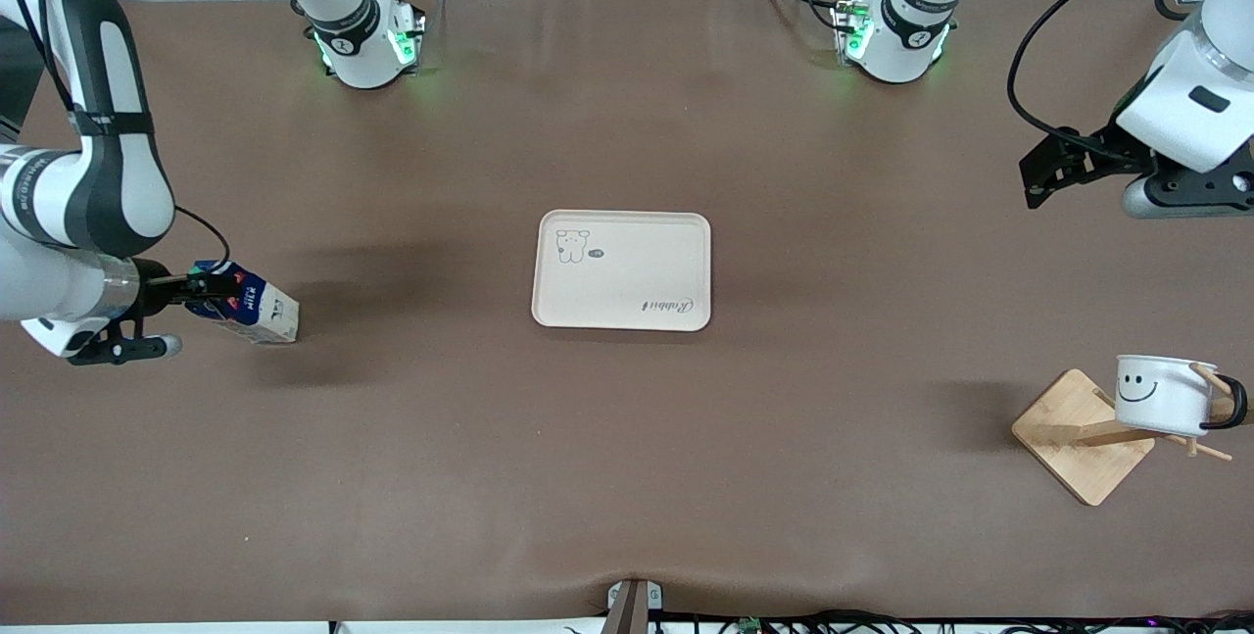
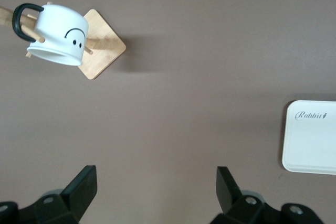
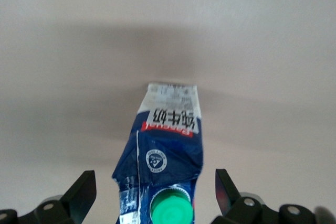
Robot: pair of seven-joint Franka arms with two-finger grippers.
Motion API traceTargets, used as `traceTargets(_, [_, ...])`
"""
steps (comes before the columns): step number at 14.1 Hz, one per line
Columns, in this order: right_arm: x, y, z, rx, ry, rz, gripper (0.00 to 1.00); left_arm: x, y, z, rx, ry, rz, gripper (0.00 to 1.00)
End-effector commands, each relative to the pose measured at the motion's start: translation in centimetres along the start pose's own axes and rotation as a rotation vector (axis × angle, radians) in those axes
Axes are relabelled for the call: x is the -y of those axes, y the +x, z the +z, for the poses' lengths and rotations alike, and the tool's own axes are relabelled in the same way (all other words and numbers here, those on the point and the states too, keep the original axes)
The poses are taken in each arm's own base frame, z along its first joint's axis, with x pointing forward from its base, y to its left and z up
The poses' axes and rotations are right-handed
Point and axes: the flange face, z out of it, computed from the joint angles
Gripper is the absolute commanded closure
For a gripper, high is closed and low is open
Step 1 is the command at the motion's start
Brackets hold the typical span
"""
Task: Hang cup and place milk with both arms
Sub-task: 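Lower the milk onto the table while the left gripper releases and rises, then open the right gripper and withdraw it from the milk carton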
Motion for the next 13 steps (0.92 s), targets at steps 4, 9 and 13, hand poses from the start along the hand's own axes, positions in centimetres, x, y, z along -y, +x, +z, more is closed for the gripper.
traceTargets(4, [1.8, 2.0, -12.2, -0.187, -0.047, -0.047, 0.00, 1.4, -3.2, -0.1, 0.043, -0.037, -0.024, 0.00])
traceTargets(9, [3.5, 0.9, -20.9, -0.289, -0.071, -0.058, 0.00, 2.4, -4.8, 0.2, 0.048, -0.036, -0.035, 0.00])
traceTargets(13, [4.3, -0.5, -27.5, -0.413, -0.142, -0.066, 0.00, 2.9, -5.5, -0.1, 0.041, -0.026, -0.044, 0.00])
